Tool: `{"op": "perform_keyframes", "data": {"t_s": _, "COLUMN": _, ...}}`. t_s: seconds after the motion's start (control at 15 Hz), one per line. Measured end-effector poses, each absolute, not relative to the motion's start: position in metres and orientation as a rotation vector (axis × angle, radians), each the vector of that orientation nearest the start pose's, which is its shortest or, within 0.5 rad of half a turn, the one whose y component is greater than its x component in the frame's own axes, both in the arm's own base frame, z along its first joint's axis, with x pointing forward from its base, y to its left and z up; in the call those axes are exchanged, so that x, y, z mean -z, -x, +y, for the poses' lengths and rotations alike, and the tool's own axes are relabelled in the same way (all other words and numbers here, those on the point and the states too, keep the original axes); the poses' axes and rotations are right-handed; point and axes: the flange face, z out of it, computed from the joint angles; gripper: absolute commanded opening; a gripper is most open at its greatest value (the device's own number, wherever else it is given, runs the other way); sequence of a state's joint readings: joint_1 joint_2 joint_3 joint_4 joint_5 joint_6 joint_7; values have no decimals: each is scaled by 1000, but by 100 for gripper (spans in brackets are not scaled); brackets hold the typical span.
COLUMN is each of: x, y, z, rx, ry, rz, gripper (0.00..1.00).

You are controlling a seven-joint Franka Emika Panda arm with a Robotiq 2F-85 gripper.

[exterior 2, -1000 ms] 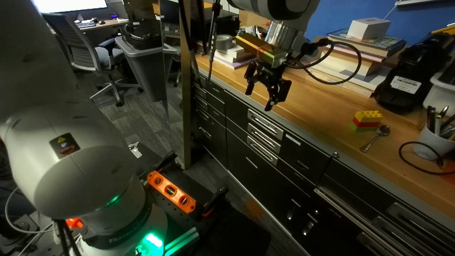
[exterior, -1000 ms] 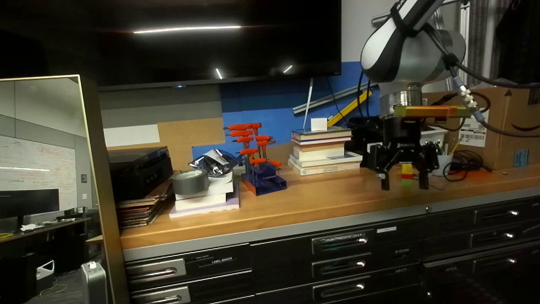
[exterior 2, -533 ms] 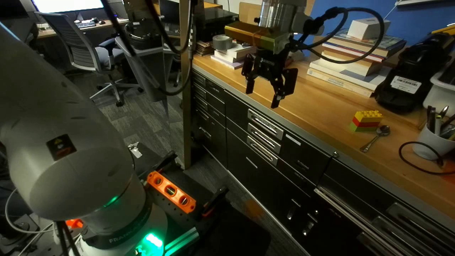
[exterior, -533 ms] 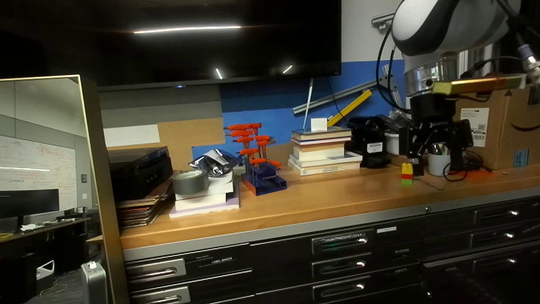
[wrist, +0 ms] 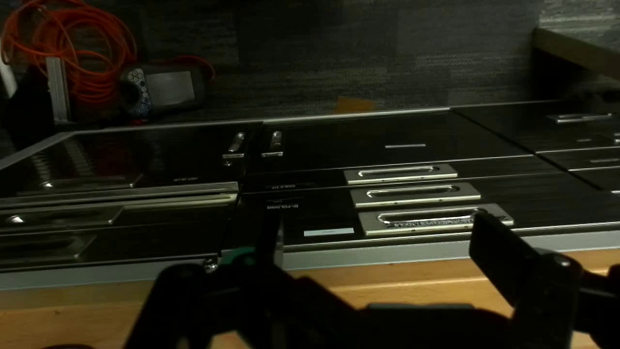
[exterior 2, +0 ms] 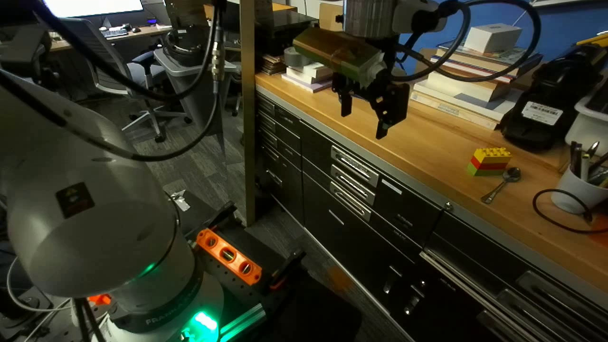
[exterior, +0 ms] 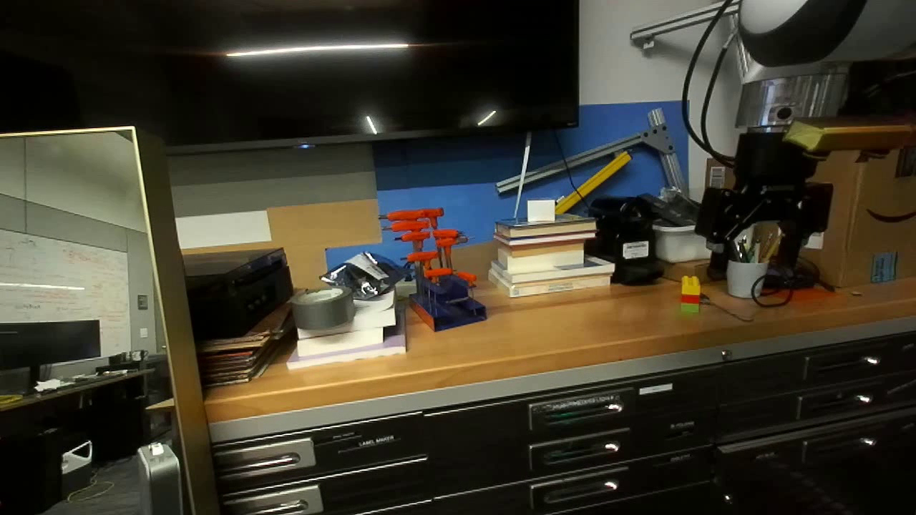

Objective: Put the black objects on the tabletop in the open drawer and then close the drawer

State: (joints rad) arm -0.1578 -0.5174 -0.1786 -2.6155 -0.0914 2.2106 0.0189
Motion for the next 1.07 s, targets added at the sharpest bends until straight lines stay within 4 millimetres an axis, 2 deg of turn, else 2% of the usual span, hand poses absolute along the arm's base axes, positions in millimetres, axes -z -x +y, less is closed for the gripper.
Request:
{"op": "perform_keyframes", "data": {"t_s": 0.27, "x": -436, "y": -363, "z": -132, "rx": 210, "ry": 3085, "rz": 454, "gripper": 100}}
{"op": "perform_keyframes", "data": {"t_s": 0.73, "x": -429, "y": -357, "z": -128, "rx": 101, "ry": 3086, "rz": 413, "gripper": 100}}
{"op": "perform_keyframes", "data": {"t_s": 1.07, "x": -428, "y": -356, "z": -127, "rx": 85, "ry": 3085, "rz": 411, "gripper": 100}}
